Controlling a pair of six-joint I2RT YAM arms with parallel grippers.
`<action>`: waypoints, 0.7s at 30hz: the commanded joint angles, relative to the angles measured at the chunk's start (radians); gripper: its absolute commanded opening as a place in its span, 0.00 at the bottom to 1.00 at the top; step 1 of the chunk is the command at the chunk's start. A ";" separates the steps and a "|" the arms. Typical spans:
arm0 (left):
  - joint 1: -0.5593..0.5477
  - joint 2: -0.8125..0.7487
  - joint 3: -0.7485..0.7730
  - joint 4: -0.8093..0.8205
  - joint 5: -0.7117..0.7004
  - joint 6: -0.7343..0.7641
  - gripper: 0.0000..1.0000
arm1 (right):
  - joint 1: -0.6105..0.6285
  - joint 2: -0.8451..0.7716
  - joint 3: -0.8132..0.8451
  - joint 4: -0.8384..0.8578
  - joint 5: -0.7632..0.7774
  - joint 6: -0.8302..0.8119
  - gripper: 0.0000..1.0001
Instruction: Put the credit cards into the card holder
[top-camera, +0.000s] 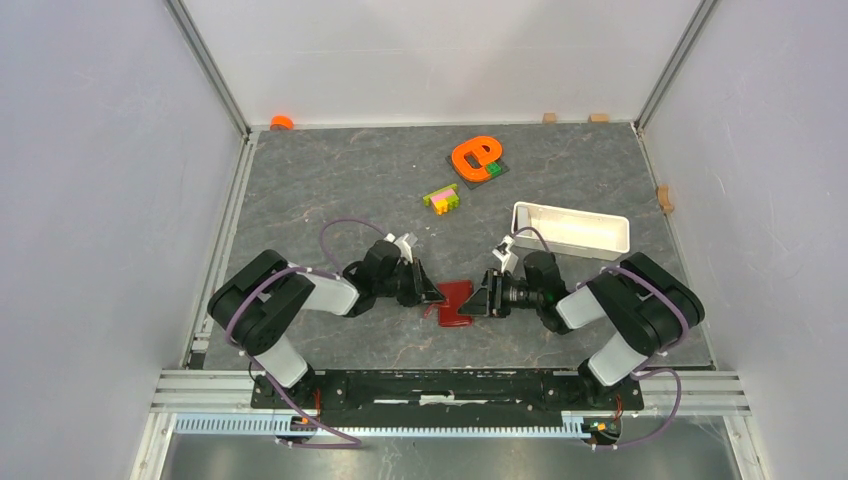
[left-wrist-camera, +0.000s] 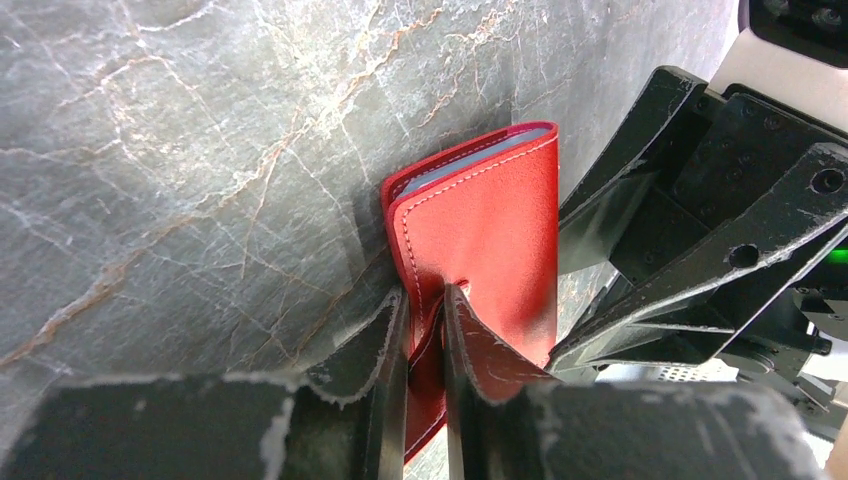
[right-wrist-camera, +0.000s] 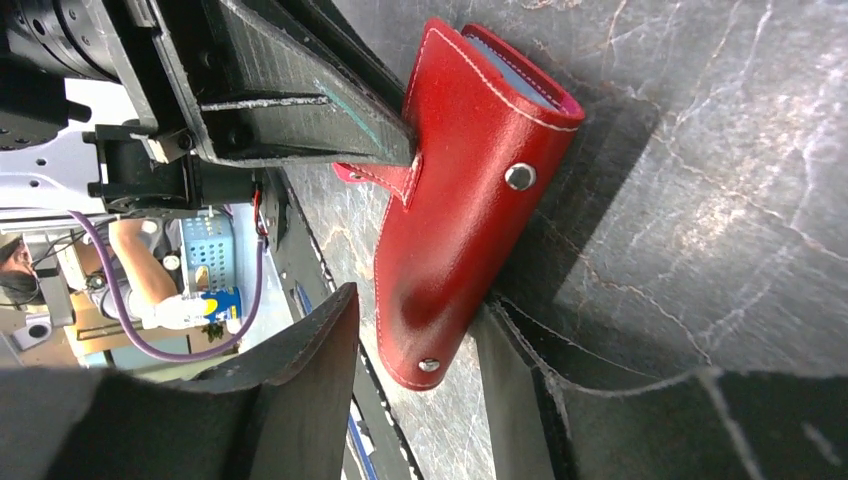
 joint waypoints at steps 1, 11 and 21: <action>-0.010 0.036 -0.049 -0.079 -0.063 0.004 0.20 | 0.033 0.041 0.017 0.095 0.062 0.034 0.49; 0.016 -0.138 0.008 -0.202 -0.051 0.072 0.56 | 0.040 -0.177 0.200 -0.473 0.322 -0.214 0.00; 0.195 -0.491 0.281 -0.789 -0.086 0.339 0.95 | 0.038 -0.347 0.631 -1.483 0.921 -0.598 0.00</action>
